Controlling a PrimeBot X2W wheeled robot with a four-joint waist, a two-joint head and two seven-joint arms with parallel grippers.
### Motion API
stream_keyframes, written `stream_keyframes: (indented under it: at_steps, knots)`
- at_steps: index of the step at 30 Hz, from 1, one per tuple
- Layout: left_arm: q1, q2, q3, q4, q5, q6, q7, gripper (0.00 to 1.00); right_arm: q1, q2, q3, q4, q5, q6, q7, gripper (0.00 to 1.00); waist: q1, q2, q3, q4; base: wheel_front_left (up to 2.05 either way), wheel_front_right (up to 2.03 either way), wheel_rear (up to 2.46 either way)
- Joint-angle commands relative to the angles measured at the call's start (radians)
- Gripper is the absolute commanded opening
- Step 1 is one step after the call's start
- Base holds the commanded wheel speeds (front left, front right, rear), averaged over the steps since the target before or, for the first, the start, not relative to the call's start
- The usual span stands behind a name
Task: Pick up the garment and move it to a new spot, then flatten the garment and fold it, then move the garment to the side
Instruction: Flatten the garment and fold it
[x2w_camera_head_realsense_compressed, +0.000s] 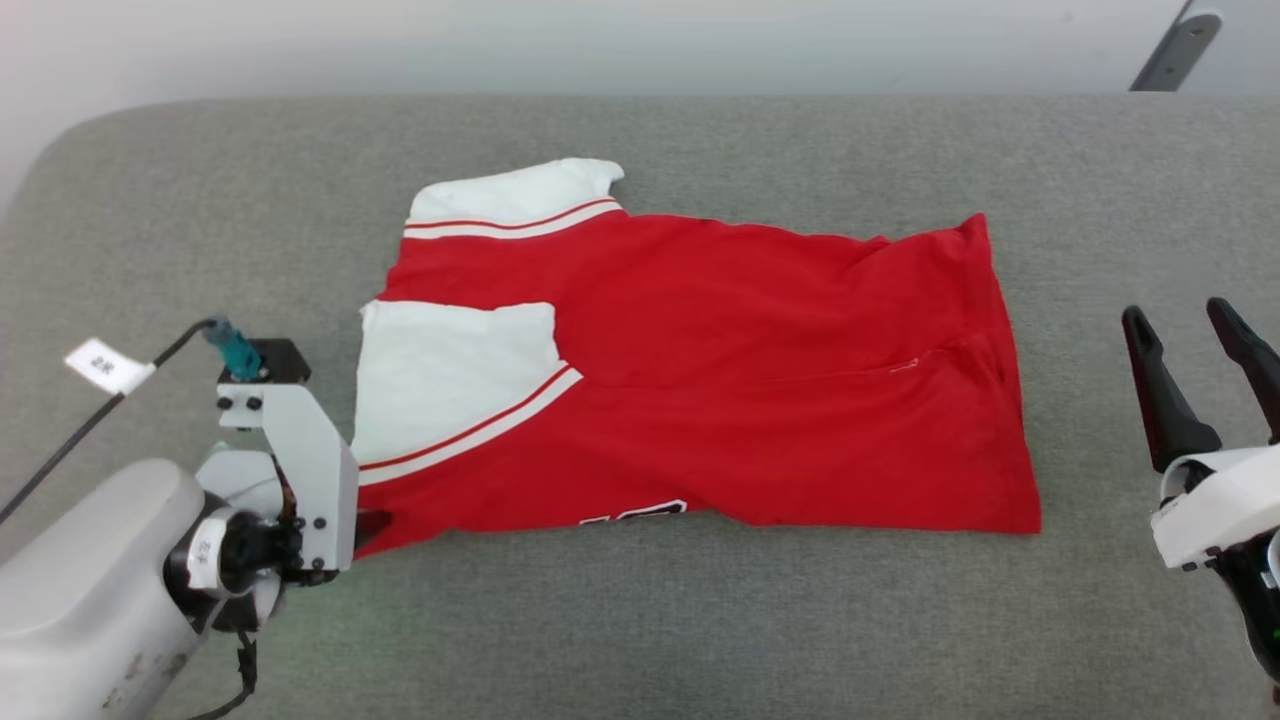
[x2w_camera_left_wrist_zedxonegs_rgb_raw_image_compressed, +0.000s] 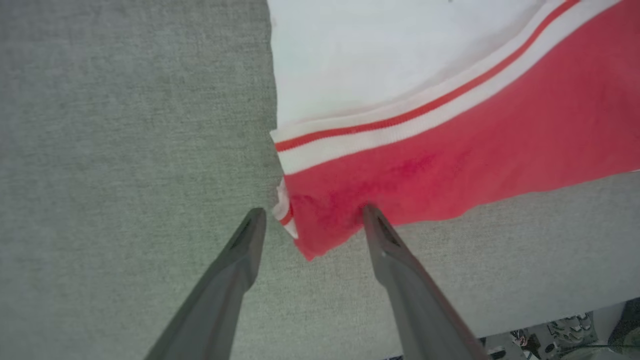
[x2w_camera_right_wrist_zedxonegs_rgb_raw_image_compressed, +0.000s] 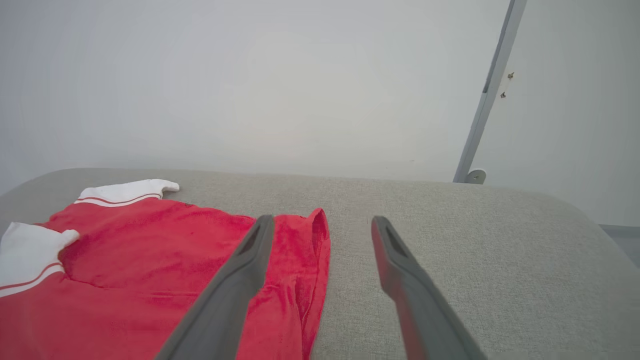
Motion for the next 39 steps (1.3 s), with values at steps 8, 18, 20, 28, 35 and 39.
stream_keyframes:
  at_steps: [8, 18, 20, 28, 35, 39]
  knots:
    - [0.018, -0.04, -0.002, 0.139, -0.016, -0.051, -0.024, 1.0, 0.06, 0.044, -0.042, -0.073, -0.013, -0.002, 0.051, 1.0, 0.0, -0.0001, 0.012, -0.027, 0.0, 0.0, 0.0]
    - [0.008, -0.11, -0.012, 0.255, -0.039, -0.126, -0.022, 0.0, 0.114, 0.057, -0.029, -0.09, 0.027, -0.002, 0.201, 1.0, 0.0, -0.0001, 0.029, -0.022, 0.0, 0.0, 0.0]
    - [0.002, -0.115, -0.01, 0.268, -0.042, -0.137, -0.025, 0.0, 0.132, 0.051, -0.013, -0.087, 0.045, -0.002, 0.265, 1.0, 0.0, -0.0001, 0.034, -0.017, 0.0, 0.0, 0.0]
    - [-0.025, -0.139, -0.007, 0.294, -0.038, -0.157, -0.043, 0.0, 0.113, 0.048, 0.008, -0.045, 0.073, -0.002, 0.4, 1.0, 0.0, -0.0001, 0.055, -0.001, 0.0, 0.0, 0.0]
    - [-0.048, -0.156, -0.008, 0.311, -0.031, -0.175, -0.053, 0.0, 0.039, 0.045, 0.036, 0.074, 0.075, -0.002, 0.483, 1.0, 0.0, -0.0001, 0.077, 0.021, 0.0, 0.0, 0.0]
    - [-0.06, -0.166, -0.009, 0.318, -0.024, -0.184, -0.061, 0.0, -0.009, 0.039, 0.056, 0.156, 0.06, -0.002, 0.51, 1.0, 0.0, -0.0001, 0.086, 0.035, 0.0, 0.0, 0.0]
